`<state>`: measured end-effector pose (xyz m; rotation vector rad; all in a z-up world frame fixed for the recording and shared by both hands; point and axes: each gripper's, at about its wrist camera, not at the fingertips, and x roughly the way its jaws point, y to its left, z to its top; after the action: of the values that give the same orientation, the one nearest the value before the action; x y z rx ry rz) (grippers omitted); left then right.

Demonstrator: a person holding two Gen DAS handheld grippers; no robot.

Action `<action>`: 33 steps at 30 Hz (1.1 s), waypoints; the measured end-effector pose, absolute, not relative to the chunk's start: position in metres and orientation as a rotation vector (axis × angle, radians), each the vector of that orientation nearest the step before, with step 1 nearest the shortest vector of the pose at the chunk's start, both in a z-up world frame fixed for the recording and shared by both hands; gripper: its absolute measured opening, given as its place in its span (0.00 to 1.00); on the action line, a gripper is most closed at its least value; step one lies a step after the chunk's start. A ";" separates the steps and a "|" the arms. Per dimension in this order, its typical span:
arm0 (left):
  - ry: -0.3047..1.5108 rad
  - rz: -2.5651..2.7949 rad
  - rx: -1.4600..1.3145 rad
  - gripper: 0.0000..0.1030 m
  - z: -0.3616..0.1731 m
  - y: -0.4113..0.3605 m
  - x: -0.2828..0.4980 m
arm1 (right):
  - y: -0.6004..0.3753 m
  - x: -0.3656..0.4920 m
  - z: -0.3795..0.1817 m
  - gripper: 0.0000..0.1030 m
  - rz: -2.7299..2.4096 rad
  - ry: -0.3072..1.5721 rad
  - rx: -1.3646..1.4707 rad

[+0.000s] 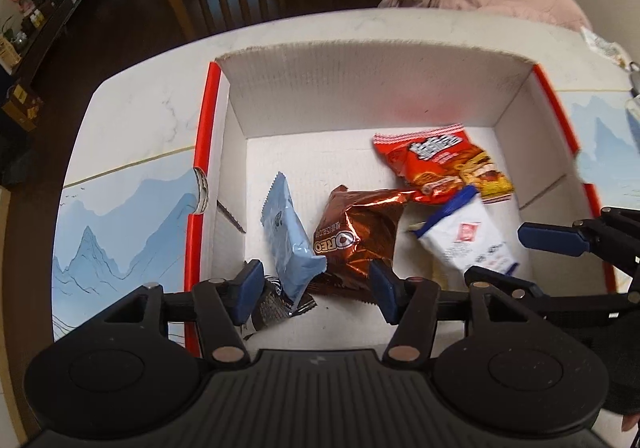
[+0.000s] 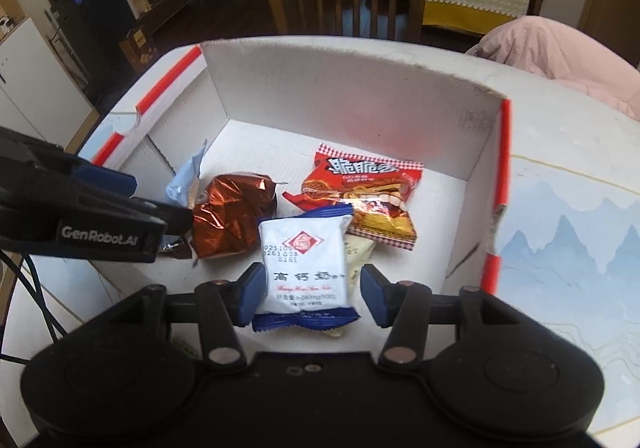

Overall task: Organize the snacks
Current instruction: 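Lower both packets into the box and open both grippers, then withdraw both grippers from the box toward the remaining snacks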

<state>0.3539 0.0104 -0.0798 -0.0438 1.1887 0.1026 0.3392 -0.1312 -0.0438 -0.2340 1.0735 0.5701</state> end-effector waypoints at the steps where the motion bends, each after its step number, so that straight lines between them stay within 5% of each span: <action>1: 1.177 0.096 -0.048 0.56 -0.076 0.011 0.350 | -0.134 0.336 -0.040 0.54 0.564 1.066 -0.226; 18: 0.986 -0.016 -0.061 0.61 -0.014 0.016 0.266 | -0.152 0.262 0.027 0.61 0.561 0.933 -0.131; 23: 0.951 -0.042 -0.068 0.61 -0.005 0.019 0.239 | -0.155 0.237 0.040 0.76 0.568 0.909 -0.087; 33: 0.904 -0.094 -0.090 0.70 -0.002 0.027 0.187 | -0.155 0.194 0.045 0.89 0.585 0.867 -0.065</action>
<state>0.1867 0.0273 -0.0018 -0.0896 0.9041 -0.0943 0.1936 -0.1551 0.0445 -0.0652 0.8666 0.5845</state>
